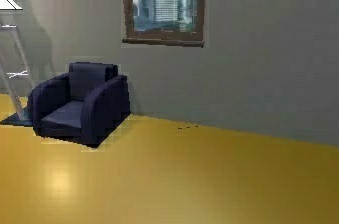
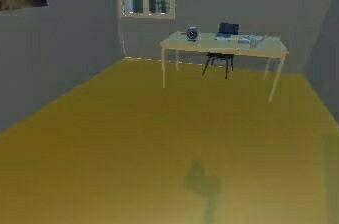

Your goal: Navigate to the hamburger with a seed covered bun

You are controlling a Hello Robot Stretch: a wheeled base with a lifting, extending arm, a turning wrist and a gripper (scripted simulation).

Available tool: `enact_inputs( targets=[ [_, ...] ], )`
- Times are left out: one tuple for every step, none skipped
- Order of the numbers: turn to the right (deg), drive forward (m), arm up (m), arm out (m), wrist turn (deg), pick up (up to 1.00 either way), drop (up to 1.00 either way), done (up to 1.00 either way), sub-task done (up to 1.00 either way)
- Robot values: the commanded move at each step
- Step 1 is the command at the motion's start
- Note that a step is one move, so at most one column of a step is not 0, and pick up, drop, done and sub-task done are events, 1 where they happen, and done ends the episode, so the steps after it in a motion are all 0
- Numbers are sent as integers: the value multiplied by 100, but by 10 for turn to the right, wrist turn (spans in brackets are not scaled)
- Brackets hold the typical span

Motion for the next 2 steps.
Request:
enact_inputs(
  targets=[
    [-450,0,0,0,0,0,0,0,0],
    [-240,0,0,0,0,0,0,0,0]
  ],
)
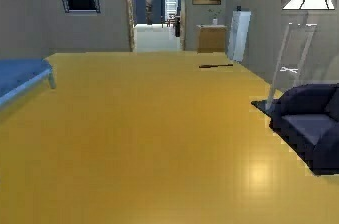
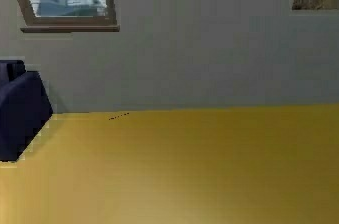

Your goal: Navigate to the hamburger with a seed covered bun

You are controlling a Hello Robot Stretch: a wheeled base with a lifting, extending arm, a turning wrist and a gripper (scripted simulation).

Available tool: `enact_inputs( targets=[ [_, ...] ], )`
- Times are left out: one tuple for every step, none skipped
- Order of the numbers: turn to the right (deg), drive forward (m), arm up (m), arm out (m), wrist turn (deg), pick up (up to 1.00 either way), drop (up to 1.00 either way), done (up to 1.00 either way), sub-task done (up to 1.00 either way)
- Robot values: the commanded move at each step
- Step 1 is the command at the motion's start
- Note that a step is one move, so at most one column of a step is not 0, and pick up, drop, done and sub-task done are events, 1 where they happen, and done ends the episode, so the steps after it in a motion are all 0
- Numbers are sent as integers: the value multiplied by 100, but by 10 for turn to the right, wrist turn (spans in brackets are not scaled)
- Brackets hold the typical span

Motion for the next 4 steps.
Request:
enact_inputs(
  targets=[
    [0,100,0,0,0,0,0,0,0],
    [0,100,0,0,0,0,0,0,0],
    [0,100,0,0,0,0,0,0,0],
    [0,100,0,0,0,0,0,0,0]
  ],
)
